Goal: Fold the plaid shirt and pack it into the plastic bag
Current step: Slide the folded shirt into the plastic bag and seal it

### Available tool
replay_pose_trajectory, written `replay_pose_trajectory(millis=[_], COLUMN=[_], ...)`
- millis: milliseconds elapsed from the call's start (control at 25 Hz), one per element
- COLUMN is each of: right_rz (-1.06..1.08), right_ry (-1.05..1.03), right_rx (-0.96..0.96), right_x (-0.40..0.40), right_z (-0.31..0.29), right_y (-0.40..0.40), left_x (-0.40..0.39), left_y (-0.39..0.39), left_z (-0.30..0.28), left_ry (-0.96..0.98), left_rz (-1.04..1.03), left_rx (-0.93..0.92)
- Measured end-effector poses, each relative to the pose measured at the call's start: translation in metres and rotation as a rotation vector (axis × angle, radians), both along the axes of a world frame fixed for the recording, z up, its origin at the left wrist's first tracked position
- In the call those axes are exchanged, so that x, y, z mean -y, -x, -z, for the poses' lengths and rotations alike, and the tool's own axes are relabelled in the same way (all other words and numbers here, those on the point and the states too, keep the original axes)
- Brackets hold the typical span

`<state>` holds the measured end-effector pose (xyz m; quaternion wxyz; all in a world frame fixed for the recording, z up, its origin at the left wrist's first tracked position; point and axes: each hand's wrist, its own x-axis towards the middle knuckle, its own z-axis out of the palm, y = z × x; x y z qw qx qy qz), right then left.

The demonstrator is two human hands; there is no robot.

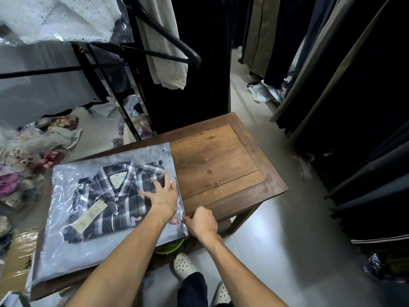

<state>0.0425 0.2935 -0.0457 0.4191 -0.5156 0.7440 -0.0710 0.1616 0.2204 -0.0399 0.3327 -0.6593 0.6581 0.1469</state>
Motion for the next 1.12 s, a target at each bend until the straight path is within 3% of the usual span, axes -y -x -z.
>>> replay_pose_trajectory(millis=[240, 640, 800, 960, 1120], right_rz=[-0.18, -0.318, -0.268, -0.153, -0.195], right_ry=[0.005, -0.008, -0.004, 0.044, -0.006], right_rx=[-0.051, -0.121, -0.023, 0.215, 0.31], right_x=[-0.01, -0.016, 0.0, 0.007, 0.014], right_z=[0.005, -0.003, -0.012, -0.018, -0.022], right_y=[0.007, 0.012, 0.009, -0.03, -0.09], left_x=[-0.001, -0.001, 0.006, 0.027, 0.054], left_y=[0.003, -0.004, -0.041, -0.091, -0.14], left_z=[0.003, -0.005, -0.009, -0.013, -0.012], left_ry=[0.021, 0.037, 0.002, -0.007, 0.188], left_rz=[-0.103, 0.059, 0.129, 0.125, 0.131], left_rx=[-0.058, -0.028, -0.25, -0.538, -0.482])
